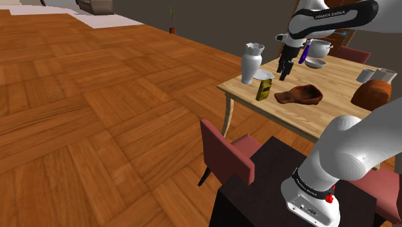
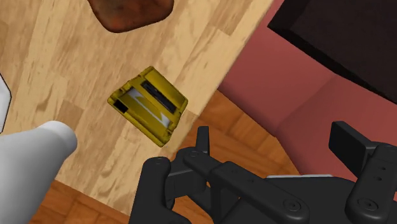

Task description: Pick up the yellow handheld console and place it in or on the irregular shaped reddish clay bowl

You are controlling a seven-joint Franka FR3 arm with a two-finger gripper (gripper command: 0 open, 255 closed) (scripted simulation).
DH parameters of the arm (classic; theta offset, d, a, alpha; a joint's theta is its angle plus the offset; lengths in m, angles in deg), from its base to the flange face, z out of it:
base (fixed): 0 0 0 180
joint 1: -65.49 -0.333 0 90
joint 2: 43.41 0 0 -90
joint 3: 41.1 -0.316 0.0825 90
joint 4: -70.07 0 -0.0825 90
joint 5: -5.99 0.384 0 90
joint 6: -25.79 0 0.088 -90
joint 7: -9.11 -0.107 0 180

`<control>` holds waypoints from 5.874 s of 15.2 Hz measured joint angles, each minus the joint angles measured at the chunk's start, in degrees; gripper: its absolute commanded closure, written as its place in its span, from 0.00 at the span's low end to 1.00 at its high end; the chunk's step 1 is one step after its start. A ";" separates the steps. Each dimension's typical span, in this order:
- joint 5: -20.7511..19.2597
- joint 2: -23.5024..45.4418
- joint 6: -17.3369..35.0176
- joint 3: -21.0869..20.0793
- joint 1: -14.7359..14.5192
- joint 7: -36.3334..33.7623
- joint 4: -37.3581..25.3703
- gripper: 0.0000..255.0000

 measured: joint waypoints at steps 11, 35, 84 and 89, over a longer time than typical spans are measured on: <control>29.49 38.13 4.09 15.73 -1.69 39.64 -19.59 0.00; 38.70 49.00 6.97 10.73 5.73 48.80 -22.91 1.00; 38.66 51.56 -22.83 14.69 25.22 60.52 -54.94 1.00; 43.72 58.98 -29.29 12.32 38.62 65.96 -68.50 1.00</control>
